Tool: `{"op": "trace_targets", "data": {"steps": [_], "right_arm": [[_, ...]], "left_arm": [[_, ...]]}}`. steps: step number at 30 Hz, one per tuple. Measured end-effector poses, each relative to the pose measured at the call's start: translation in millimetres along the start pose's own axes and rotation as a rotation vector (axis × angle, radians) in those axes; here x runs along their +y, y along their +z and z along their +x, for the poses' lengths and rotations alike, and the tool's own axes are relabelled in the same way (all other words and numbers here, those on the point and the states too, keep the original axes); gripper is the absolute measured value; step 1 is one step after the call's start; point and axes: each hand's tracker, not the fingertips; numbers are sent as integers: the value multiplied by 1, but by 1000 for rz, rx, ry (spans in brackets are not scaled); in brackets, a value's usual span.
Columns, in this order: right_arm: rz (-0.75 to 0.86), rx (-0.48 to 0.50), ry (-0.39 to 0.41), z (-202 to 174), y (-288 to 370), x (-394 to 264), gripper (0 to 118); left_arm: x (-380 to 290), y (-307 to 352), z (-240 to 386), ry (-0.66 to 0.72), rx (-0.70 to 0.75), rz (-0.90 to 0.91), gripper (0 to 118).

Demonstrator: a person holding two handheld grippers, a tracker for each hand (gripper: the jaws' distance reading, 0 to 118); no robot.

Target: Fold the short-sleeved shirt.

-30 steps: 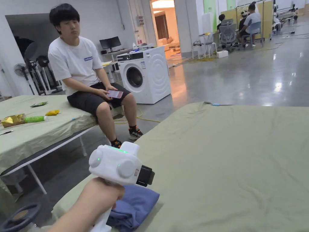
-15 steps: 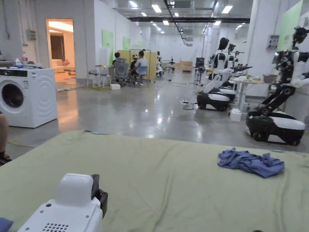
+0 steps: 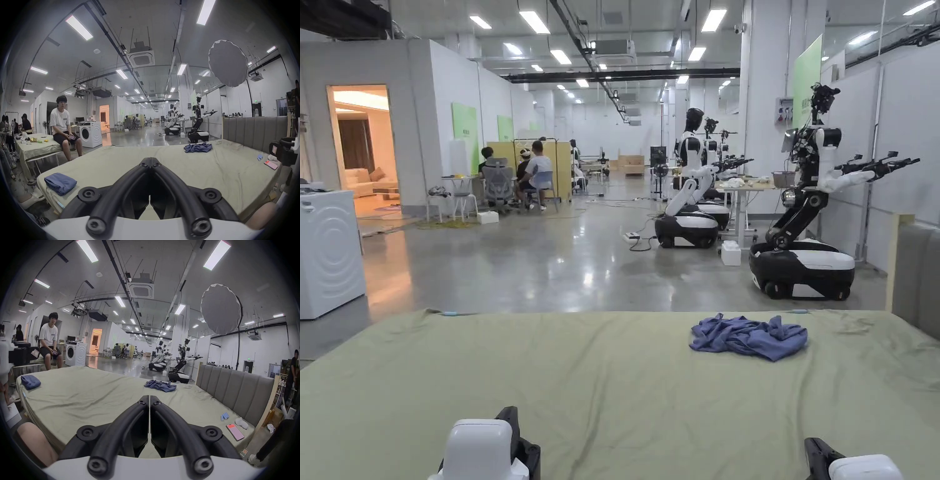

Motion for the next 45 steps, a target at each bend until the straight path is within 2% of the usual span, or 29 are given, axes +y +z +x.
{"op": "trace_targets", "data": {"steps": [12, 13, 14, 15, 16, 17, 18, 19, 20, 37, 38, 42, 43, 45], "right_arm": [[30, -42, -14, 0, 8, 1, 4], [32, -51, -16, 0, 7, 1, 5], [31, -57, -20, 1, 6, 0, 10], [28, -56, -38, 3, 5, -2, 30], [29, -53, -49, 4, 5, -3, 58], [27, -56, -54, 4, 4, -4, 95], [22, -59, -61, 4, 2, -5, 118], [9, -72, -64, 4, 0, -7, 118], [78, -98, -56, 4, 4, -10, 118], [5, -140, -27, -4, -2, -17, 118], [7, -132, -47, -3, -2, -16, 118], [1, 17, -220, 9, -1, -12, 118], [-3, 5, -243, 10, -1, -11, 118], [-15, -80, -229, 7, -1, -4, 118]], "left_arm": [[4, 2, 0, 41, -22, 12, 0], [4, 1, 0, 40, -18, 9, 7], [4, -1, 0, 39, -15, 7, 20], [2, -1, -3, 48, -29, 8, 59], [1, -2, -4, 57, -46, 10, 99], [1, -3, -5, 63, -55, -2, 118], [0, -4, -5, 65, -54, -12, 118], [-2, 0, -4, 68, -35, 42, 118], [-4, 3, -3, 61, -32, 42, 118], [-8, -3, -10, 41, 16, 50, 118], [-8, -3, -11, 43, 15, 53, 118], [-6, -4, -12, 43, 12, 54, 118], [-5, -4, -14, 44, 9, 54, 118], [-4, -3, -13, 44, 8, 57, 118]]}}
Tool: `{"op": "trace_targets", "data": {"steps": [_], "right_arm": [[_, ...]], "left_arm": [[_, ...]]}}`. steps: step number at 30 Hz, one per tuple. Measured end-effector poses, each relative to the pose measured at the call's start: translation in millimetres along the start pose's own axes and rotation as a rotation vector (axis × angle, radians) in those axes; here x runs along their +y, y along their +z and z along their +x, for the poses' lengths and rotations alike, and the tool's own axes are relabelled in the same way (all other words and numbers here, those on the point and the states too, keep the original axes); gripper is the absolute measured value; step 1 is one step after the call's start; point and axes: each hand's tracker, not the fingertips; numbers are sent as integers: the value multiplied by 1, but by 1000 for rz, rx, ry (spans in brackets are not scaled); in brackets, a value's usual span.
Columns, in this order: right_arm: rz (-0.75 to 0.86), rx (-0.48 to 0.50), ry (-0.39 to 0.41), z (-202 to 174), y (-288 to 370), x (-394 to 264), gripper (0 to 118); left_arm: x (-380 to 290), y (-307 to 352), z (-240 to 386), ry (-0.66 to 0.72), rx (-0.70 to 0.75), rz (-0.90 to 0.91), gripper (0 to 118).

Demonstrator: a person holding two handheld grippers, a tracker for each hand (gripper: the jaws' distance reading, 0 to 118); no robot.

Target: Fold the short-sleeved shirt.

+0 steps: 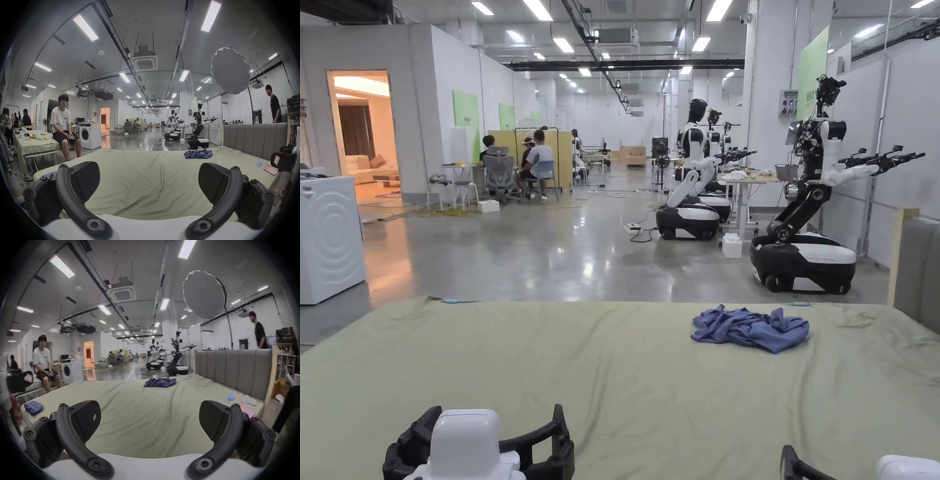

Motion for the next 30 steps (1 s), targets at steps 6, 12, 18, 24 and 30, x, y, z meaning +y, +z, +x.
{"op": "trace_targets", "data": {"steps": [6, 12, 18, 24, 30], "right_arm": [[44, 91, 1, 6, 5, 6, 118], [46, 139, -39, 11, 13, 14, 118], [10, 121, -32, 5, 15, 19, 118], [35, 67, 31, 1, 17, 18, 118], [46, 60, 39, 1, 18, 17, 118]], "left_arm": [[3, 0, -4, 5, 7, 8, 118], [2, 1, -6, 5, 12, 8, 118], [3, 2, -6, 2, 4, 12, 118], [6, 4, -6, 15, -9, 16, 118], [7, 5, -5, 10, -10, 22, 118]]}}
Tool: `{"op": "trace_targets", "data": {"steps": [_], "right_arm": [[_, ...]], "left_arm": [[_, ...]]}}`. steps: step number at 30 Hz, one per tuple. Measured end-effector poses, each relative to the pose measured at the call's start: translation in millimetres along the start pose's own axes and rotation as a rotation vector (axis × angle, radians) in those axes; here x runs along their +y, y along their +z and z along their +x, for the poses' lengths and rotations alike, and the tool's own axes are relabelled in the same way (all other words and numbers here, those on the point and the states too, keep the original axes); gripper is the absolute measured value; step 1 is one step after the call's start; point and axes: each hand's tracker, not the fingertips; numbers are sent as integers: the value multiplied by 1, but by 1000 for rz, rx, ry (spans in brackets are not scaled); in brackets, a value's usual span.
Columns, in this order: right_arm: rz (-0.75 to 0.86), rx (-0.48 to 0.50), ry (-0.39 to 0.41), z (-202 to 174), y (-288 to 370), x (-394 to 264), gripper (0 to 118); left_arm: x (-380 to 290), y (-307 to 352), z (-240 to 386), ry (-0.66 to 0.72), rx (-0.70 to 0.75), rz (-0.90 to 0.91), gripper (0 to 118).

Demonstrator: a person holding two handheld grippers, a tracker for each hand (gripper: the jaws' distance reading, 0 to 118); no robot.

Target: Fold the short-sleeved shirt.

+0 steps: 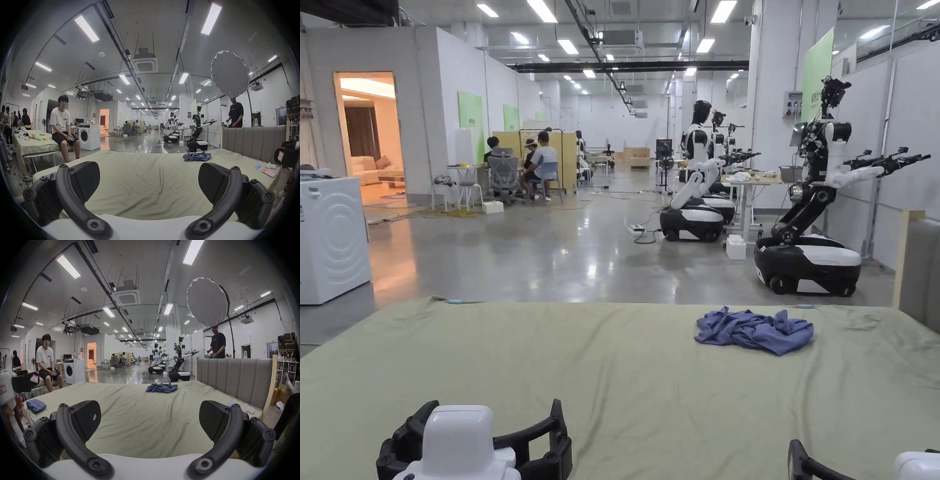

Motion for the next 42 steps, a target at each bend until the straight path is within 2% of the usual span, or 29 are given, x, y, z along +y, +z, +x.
{"op": "trace_targets", "data": {"steps": [2, 3, 7, 9, 12, 16, 23, 42], "right_arm": [[38, -5, 29, 0, 1, -2, 118], [39, -40, 34, -1, 1, -3, 118], [12, 15, -21, 4, 0, 0, 118], [14, -4, -16, 3, 0, 0, 118], [36, 54, 14, 2, 5, -1, 118], [-46, 28, -13, -2, 0, -1, 118], [-35, -4, -25, 0, -1, -2, 118], [-25, 10, 29, -3, 0, -3, 118]], "left_arm": [[-1, 1, 1, -2, -2, -2, 118], [-1, 1, 1, -4, -3, -1, 118], [0, 2, 2, -9, -3, -2, 118], [0, 2, 1, -5, -4, -4, 118], [0, 1, 1, -1, -3, -6, 118], [-1, 2, 2, -3, -7, -7, 118], [-3, 4, 2, -10, -12, -6, 118], [-7, 5, 3, -15, -11, -14, 118]]}}
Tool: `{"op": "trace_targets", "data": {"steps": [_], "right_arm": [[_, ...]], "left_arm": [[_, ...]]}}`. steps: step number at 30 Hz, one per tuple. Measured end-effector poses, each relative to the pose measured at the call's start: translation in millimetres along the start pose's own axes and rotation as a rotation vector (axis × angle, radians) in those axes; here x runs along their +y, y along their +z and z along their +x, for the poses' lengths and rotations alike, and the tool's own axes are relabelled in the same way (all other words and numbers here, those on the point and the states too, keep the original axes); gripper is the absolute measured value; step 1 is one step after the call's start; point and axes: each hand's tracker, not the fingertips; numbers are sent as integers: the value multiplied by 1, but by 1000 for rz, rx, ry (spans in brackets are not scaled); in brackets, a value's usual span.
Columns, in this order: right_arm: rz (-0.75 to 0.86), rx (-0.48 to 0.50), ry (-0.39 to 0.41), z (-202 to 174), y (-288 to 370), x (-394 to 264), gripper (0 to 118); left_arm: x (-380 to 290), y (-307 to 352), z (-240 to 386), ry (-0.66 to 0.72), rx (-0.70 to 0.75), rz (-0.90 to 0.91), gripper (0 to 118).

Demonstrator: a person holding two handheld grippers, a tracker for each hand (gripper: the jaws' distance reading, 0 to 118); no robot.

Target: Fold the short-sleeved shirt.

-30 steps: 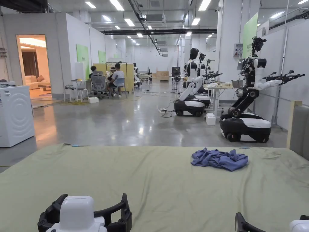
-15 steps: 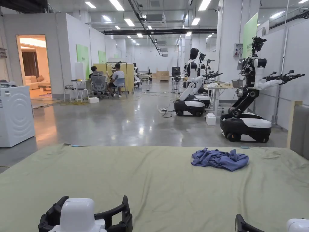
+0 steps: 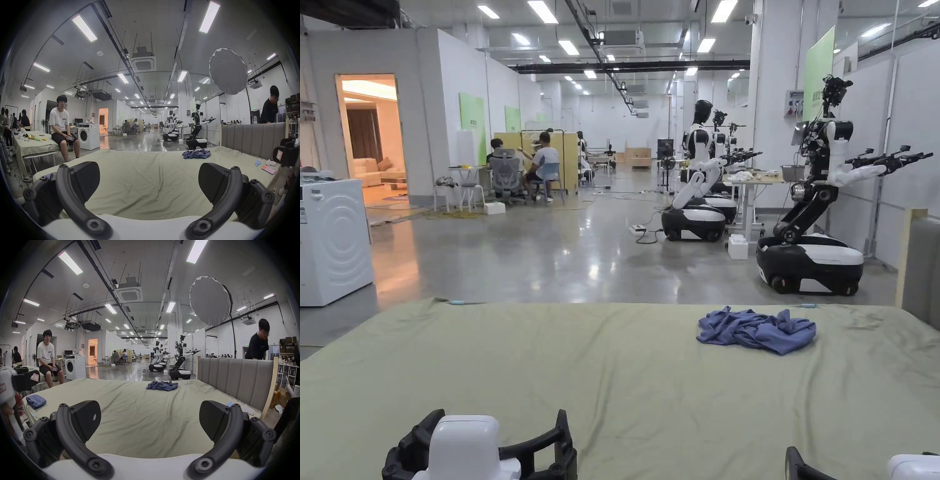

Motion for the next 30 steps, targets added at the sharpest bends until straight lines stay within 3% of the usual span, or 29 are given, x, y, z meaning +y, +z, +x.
{"op": "trace_targets", "data": {"steps": [24, 30], "right_arm": [[-10, 34, 7, 1, -1, 3, 118], [-40, 58, -33, 5, -2, 6, 118]], "left_arm": [[3, 2, 0, 15, -5, 1, 118], [4, 1, 0, 12, -9, 4, 118]]}}
